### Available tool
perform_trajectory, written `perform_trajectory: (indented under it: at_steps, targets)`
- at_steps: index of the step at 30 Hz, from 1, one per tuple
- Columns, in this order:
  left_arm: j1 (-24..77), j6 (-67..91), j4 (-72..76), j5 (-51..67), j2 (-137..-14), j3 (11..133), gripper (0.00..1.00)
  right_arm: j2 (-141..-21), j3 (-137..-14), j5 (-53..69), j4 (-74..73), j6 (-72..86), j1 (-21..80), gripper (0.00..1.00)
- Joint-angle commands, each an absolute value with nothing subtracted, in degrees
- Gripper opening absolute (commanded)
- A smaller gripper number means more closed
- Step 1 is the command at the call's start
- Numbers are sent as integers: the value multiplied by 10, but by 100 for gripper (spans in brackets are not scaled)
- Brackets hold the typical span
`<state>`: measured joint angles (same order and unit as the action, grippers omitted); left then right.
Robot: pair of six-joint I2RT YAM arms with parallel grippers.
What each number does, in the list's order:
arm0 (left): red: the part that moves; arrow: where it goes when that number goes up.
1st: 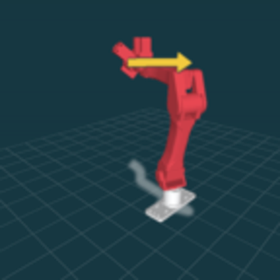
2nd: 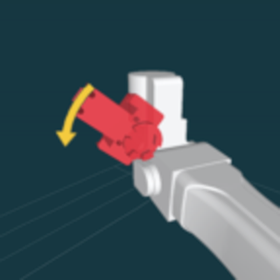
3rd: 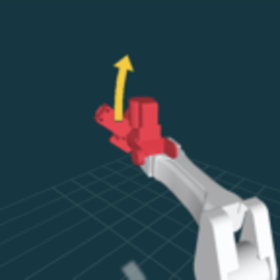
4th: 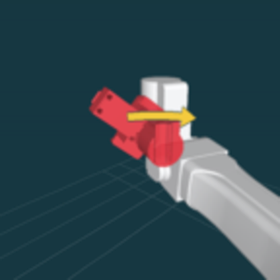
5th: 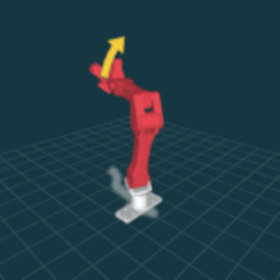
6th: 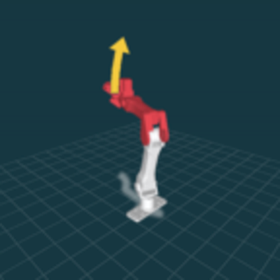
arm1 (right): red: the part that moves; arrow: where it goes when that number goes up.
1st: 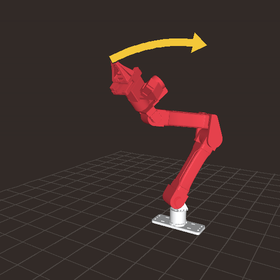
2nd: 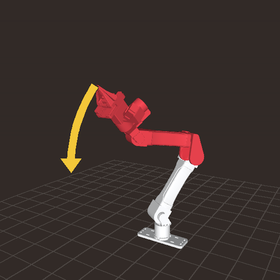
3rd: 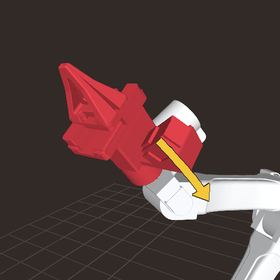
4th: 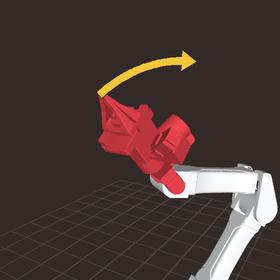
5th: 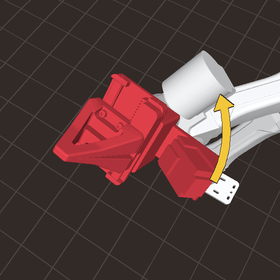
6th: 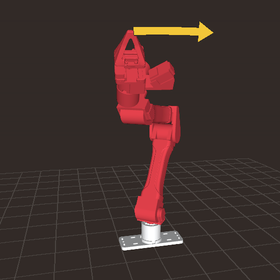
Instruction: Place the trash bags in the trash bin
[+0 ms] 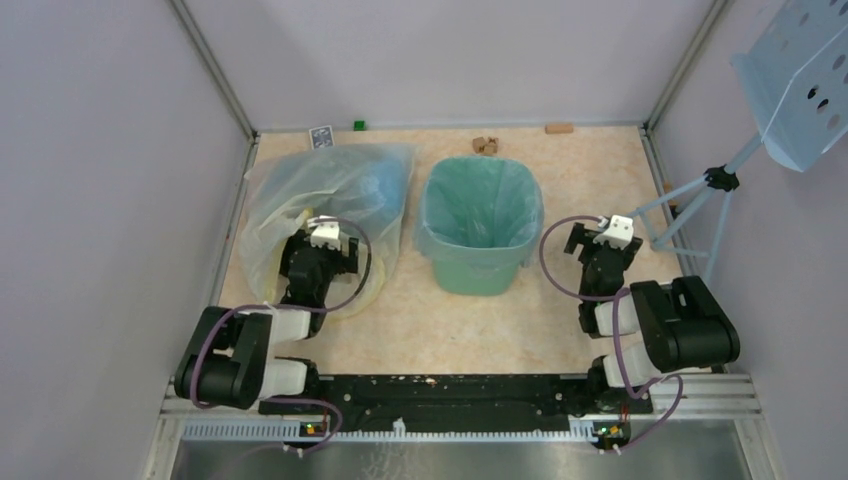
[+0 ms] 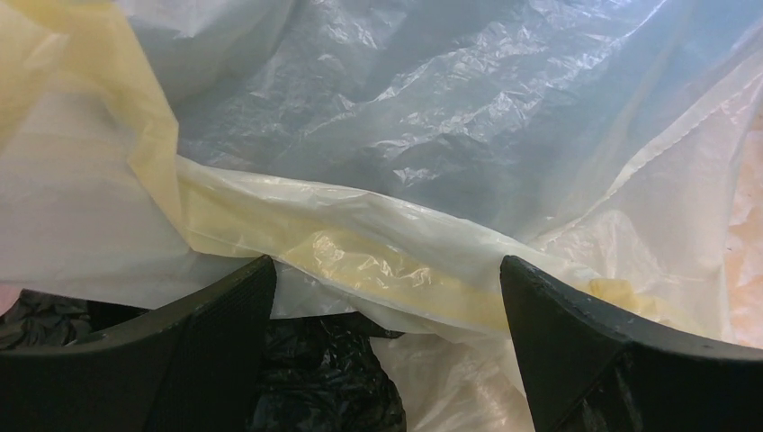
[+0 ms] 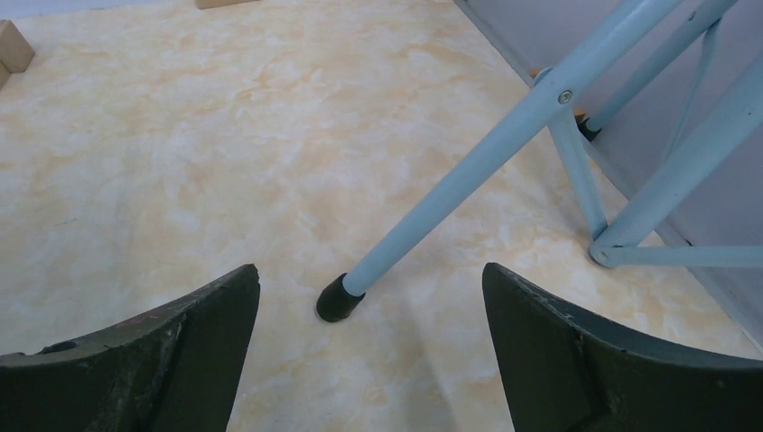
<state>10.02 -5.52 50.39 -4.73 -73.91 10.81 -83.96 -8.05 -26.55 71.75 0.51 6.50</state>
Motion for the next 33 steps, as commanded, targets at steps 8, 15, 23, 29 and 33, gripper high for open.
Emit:
perform_trajectory:
  at_steps: [8,15,23,29,33]
  targets:
    - [8,-46,628,112,-839,149,99,-841,-94,-235,734,15,61,93]
    - [5,-72,670,162,-893,155,99,-840,-94,-236,734,15,61,94]
    - [5,-68,664,159,-890,154,99,-840,-93,-236,734,15,61,94]
    - [6,-69,664,159,-890,154,99,-840,-94,-235,734,15,61,94]
    - [6,-69,664,159,-891,154,99,-840,-93,-235,734,15,61,94]
